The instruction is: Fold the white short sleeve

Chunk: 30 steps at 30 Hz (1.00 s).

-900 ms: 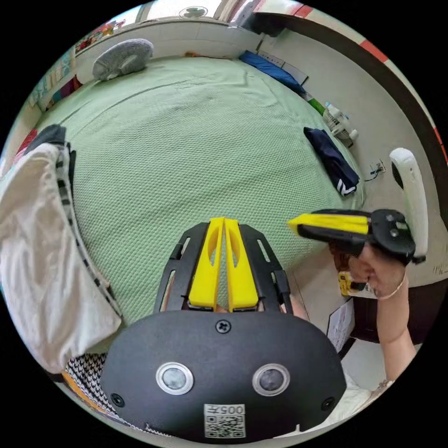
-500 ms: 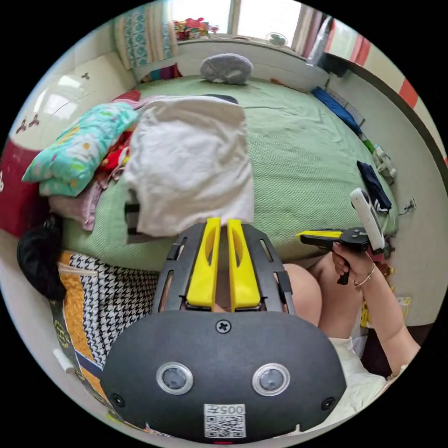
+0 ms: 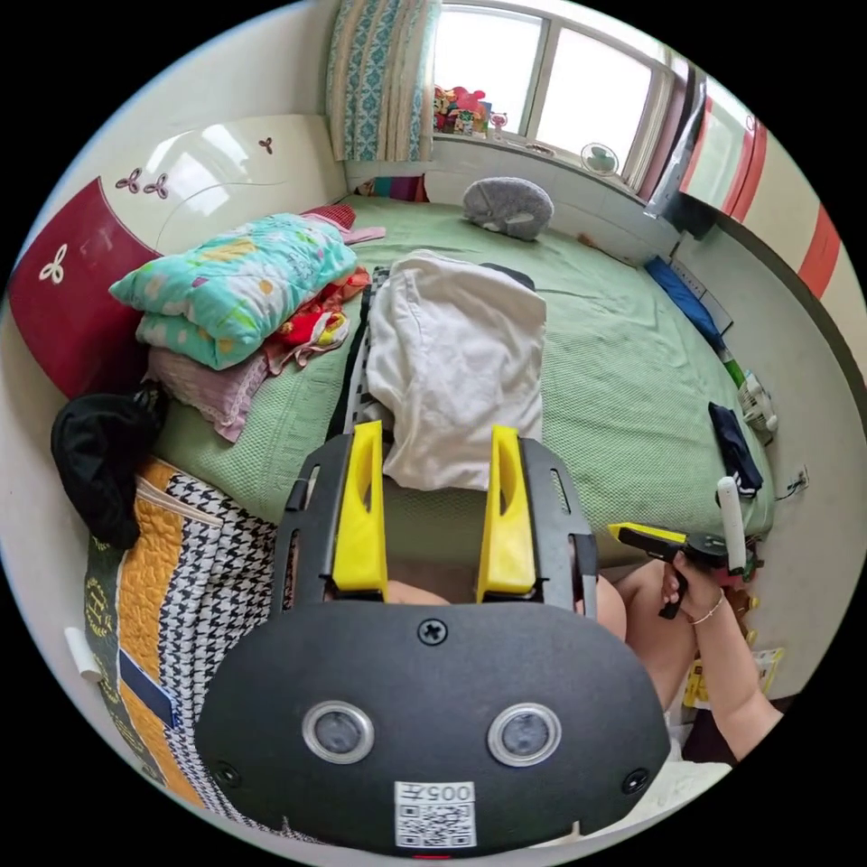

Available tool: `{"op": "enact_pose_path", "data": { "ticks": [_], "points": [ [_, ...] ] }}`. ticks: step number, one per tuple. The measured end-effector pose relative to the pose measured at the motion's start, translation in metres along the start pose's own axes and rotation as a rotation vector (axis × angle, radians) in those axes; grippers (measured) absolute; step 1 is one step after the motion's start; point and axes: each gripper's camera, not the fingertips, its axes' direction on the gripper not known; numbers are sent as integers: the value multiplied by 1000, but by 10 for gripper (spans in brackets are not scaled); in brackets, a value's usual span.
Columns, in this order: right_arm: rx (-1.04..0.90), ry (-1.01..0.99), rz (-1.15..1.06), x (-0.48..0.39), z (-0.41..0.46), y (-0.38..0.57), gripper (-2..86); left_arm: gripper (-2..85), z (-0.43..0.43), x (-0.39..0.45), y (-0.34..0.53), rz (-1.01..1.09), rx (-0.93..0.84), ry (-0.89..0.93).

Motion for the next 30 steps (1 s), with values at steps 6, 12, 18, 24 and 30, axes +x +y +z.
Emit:
{"op": "enact_pose_path", "data": {
  "ticks": [6,12,18,24,30],
  "points": [
    [7,-18,8,4,3,14,-9,180,12,-1,-11,-35,-67,-59],
    [14,18,-38,-6,9,26,-10,175,15,-6,-22,-76,-95,-50],
    [-7,92,-78,-19,21,35,-10,165,18,-9,-37,-110,-124,-44],
    [-7,122,-109,-33,28,46,-10,151,27,-16,-56,-161,-181,-16],
    [1,192,-138,-44,34,58,-10,88,33,-11,-59,-218,-166,-3]
  ]
}}
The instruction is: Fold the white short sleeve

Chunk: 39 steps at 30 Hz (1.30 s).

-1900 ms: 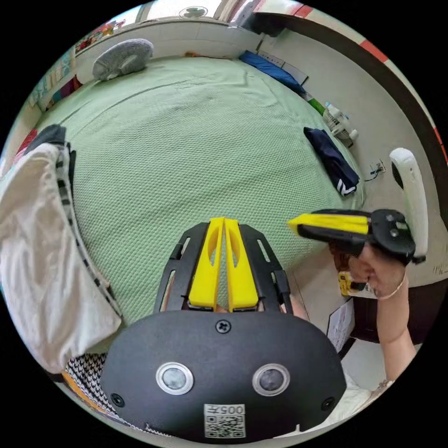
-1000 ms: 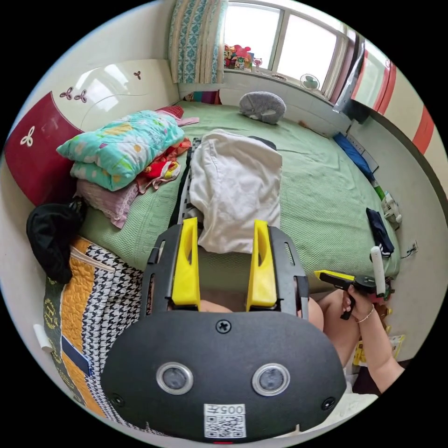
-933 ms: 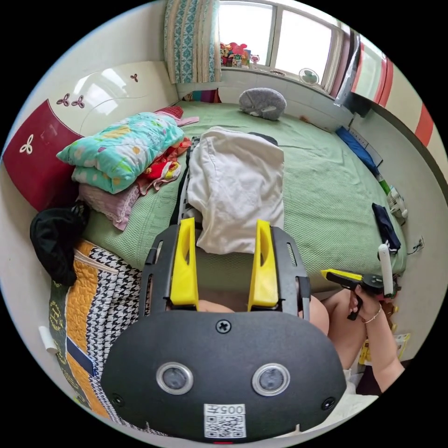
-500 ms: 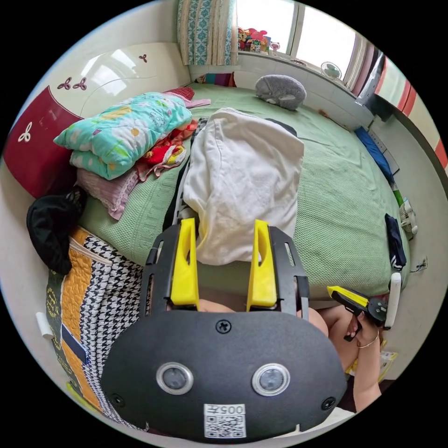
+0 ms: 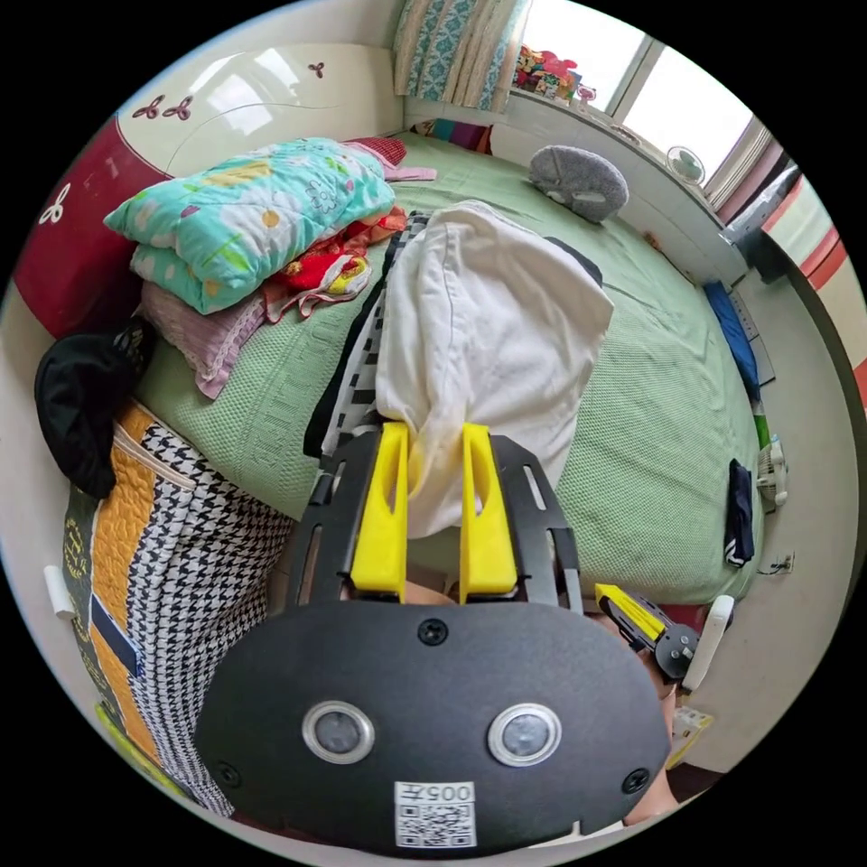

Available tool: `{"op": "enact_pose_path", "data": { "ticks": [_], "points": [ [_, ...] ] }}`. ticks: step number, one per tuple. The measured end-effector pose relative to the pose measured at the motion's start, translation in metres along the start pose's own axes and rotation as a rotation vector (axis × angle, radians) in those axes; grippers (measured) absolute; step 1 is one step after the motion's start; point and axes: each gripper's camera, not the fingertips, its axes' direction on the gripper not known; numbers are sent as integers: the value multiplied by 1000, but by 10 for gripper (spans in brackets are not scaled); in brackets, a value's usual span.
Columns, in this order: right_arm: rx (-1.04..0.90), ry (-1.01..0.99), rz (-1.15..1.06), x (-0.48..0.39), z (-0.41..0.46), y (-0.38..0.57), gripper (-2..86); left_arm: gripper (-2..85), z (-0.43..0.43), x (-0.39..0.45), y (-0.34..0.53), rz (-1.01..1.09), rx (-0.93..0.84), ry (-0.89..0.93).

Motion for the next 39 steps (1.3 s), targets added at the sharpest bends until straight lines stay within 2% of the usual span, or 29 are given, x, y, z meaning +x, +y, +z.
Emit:
{"op": "enact_pose_path", "data": {
  "ticks": [8,15,17,20,24,29,33,39],
  "points": [
    [23,48,22,5,-2,20,-10,61,-10,68,0,129,70,-15],
    [59,-17,59,21,-13,36,-12,59,-3,155,-10,301,88,12],
    [183,-55,14,24,-29,47,-12,59,13,187,-11,346,79,23],
    [261,-132,33,34,-39,60,-12,59,38,226,-9,398,58,33],
    [265,-176,65,45,-41,69,-12,59,69,274,-7,464,21,54],
    [254,-72,54,50,-43,82,-13,58,118,354,-7,563,-29,46],
    [262,-73,89,60,-47,91,-13,57,146,405,-8,594,-59,110],
    [280,-183,164,81,-53,101,-11,56,168,465,5,718,-32,259]
  ]
}}
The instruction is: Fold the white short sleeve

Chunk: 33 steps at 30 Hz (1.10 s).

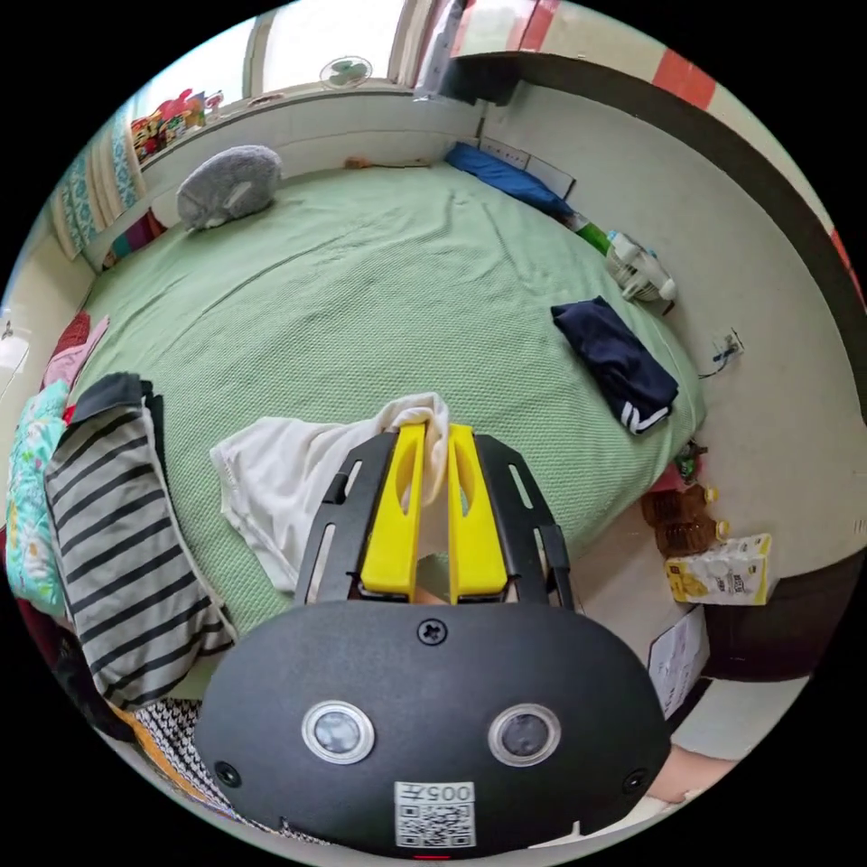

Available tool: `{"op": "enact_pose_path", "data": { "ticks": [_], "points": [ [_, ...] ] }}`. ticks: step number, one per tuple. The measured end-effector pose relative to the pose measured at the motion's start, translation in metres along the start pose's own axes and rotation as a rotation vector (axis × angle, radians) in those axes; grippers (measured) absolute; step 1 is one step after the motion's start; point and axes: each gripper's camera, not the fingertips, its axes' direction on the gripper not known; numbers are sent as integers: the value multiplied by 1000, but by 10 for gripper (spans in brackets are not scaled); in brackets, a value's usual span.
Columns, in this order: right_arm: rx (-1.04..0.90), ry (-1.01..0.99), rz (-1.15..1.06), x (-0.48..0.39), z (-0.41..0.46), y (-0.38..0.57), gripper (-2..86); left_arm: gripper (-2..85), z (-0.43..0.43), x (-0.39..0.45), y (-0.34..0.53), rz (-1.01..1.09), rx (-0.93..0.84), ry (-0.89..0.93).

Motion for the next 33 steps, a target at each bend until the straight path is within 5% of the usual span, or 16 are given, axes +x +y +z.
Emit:
{"op": "enact_pose_path", "data": {
  "ticks": [6,12,33],
  "points": [
    [-13,16,3,-1,0,1,-10,63,17,-4,-11,80,61,84],
    [-12,42,-32,-10,-3,4,-9,60,60,-42,22,130,-22,393],
    [-13,154,-109,-60,-2,0,-9,24,210,-190,110,-295,-148,70]
  ]
}}
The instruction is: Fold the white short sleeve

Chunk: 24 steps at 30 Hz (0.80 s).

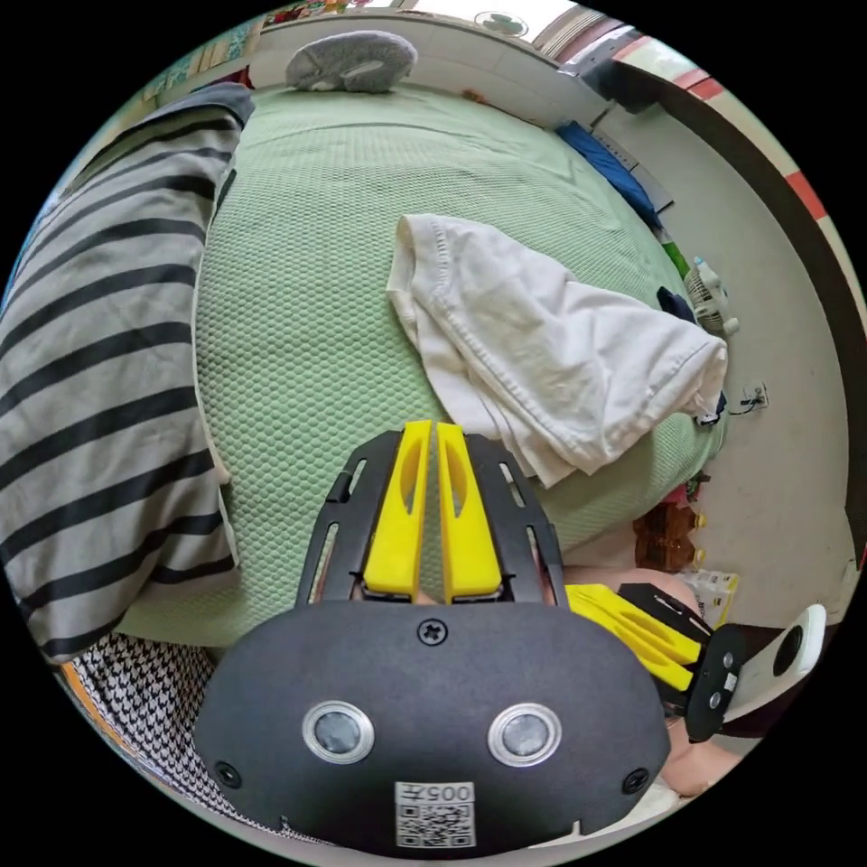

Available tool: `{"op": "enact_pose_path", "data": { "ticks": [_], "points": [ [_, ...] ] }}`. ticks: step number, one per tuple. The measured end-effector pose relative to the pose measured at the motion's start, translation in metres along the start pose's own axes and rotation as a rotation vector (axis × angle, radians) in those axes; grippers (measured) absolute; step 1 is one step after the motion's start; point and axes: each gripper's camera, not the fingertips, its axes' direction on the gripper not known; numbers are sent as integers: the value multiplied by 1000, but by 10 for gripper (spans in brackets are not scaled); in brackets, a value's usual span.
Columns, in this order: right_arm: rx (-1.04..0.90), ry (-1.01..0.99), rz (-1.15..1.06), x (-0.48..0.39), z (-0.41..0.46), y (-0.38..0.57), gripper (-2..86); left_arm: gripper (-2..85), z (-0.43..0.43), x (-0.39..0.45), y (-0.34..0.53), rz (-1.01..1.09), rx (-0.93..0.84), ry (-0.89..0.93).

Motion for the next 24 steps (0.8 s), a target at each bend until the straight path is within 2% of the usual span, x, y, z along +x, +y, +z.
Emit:
{"op": "enact_pose_path", "data": {
  "ticks": [3,6,11,14,18,21,24],
  "points": [
    [16,16,-25,-7,-2,-3,-9,10,10,2,-3,68,28,-134],
    [9,-1,-61,-11,-1,-7,-8,0,35,1,-12,112,-54,-205],
    [49,-51,-93,-18,-12,-24,20,-4,57,-22,-12,138,-41,-122],
    [86,-57,-190,-26,-24,-39,91,-4,65,-32,-4,134,-1,-101],
    [111,-48,-217,-25,-39,-63,143,-5,73,-44,0,109,12,-70],
    [53,97,-295,-31,-43,-82,160,-5,79,-55,0,75,-4,-30],
    [-102,177,-385,-41,-27,-94,169,-4,84,-62,0,71,-20,-24]
  ]
}}
